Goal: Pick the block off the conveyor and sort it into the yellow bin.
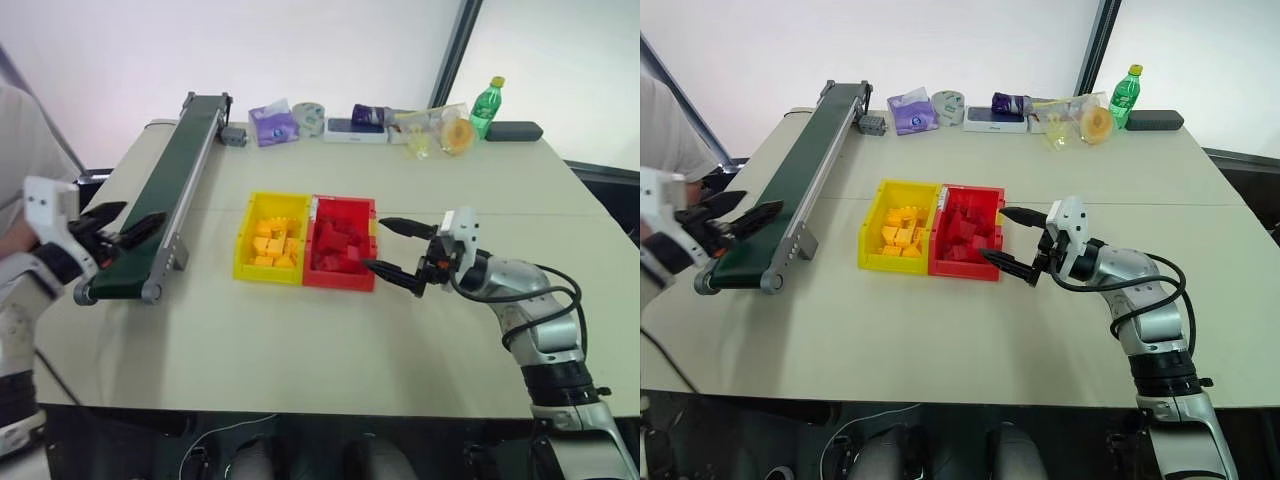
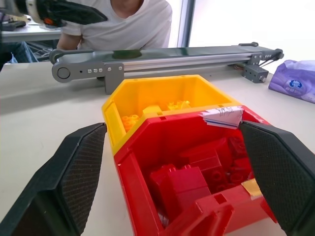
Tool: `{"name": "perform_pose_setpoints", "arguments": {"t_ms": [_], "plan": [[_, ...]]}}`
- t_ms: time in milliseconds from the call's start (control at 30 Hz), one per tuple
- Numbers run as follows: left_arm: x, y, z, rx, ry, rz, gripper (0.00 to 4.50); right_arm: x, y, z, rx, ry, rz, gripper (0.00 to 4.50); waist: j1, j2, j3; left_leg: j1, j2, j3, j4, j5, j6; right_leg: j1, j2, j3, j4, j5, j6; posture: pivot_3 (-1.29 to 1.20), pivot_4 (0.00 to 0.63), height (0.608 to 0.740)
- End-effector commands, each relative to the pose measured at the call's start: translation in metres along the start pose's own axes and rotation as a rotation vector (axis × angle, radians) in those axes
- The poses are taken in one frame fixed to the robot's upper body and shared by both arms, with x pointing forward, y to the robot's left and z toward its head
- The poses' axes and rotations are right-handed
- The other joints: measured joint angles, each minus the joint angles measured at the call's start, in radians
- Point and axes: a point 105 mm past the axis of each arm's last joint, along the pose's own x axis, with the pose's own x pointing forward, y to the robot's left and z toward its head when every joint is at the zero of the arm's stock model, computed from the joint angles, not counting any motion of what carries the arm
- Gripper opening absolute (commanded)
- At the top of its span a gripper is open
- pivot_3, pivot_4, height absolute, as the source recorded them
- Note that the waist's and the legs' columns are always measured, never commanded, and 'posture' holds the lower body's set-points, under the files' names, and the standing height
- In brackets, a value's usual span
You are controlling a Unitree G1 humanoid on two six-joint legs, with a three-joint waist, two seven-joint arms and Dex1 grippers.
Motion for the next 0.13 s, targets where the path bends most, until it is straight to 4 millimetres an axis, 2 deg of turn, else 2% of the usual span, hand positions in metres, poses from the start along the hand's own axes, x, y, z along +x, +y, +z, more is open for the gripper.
{"name": "perform_pose_setpoints", "arguments": {"t_ms": [33,133], "plan": [[-0.019,0.013,0.001,0.072,-0.015,0.039,4.45,-0.001,-0.005,0.012,-0.055,-0.02,0.003,4.5,0.0,0.0,0.0,0.0,0.0,0.0,0.0,0.0,0.0,0.0,0.0,0.0,0.0,0.0,0.0,0.0,0.15,0.74],[-0.03,0.016,-0.009,0.066,0.003,0.041,4.45,0.0,-0.005,0.011,-0.055,-0.019,0.009,4.5,0.0,0.0,0.0,0.0,0.0,0.0,0.0,0.0,0.0,0.0,-0.001,0.0,0.0,0.0,0.0,0.0,0.15,0.74]]}}
